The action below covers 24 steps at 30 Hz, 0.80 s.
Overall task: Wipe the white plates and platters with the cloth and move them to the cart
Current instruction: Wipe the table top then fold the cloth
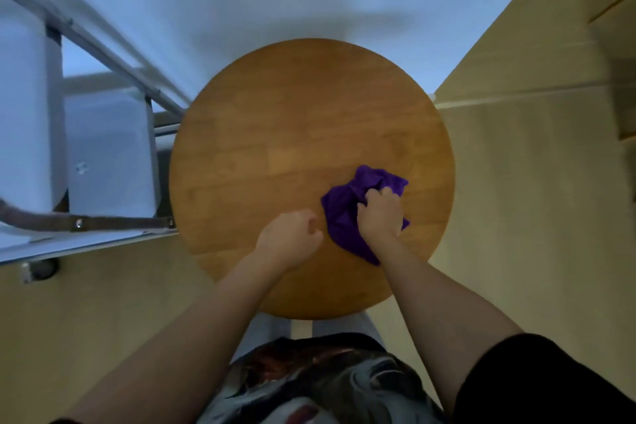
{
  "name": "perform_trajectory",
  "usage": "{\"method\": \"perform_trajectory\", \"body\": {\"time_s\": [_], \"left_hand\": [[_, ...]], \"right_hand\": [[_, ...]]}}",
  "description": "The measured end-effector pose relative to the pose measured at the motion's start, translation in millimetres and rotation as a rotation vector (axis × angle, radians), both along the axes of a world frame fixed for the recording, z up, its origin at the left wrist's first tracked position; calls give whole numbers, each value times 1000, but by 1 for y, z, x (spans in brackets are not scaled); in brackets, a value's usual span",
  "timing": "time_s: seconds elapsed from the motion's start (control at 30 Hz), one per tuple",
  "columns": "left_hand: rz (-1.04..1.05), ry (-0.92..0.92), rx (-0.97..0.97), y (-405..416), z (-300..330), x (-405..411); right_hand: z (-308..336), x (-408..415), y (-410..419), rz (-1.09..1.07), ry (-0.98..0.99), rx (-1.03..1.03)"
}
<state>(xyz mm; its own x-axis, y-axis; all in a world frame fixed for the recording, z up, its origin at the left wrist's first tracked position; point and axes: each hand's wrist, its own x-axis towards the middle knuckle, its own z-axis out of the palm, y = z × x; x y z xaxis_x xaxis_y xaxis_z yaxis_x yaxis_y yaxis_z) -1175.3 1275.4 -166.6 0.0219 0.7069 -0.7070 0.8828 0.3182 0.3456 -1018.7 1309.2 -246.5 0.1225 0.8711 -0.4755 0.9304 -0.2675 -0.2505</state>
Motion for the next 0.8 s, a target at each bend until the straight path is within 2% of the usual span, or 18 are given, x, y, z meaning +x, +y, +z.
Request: {"method": "perform_trajectory", "body": {"time_s": [0.37,0.5,0.57,0.67,0.8], "left_hand": [[208,12,-17,-40,-5,-39],[267,-35,-30,-47,-12,-44],[312,-54,-14,-48,-12,-49],[401,-105,24,-47,-7,-60],[422,-260,82,-38,11,-65]], "right_hand": [[-8,-49,5,198,270,-123],[-5,-67,8,271,372,-253],[7,-72,13,305,439,-282],[39,-74,18,389,507,-212],[96,-76,19,568,527,-152]]}}
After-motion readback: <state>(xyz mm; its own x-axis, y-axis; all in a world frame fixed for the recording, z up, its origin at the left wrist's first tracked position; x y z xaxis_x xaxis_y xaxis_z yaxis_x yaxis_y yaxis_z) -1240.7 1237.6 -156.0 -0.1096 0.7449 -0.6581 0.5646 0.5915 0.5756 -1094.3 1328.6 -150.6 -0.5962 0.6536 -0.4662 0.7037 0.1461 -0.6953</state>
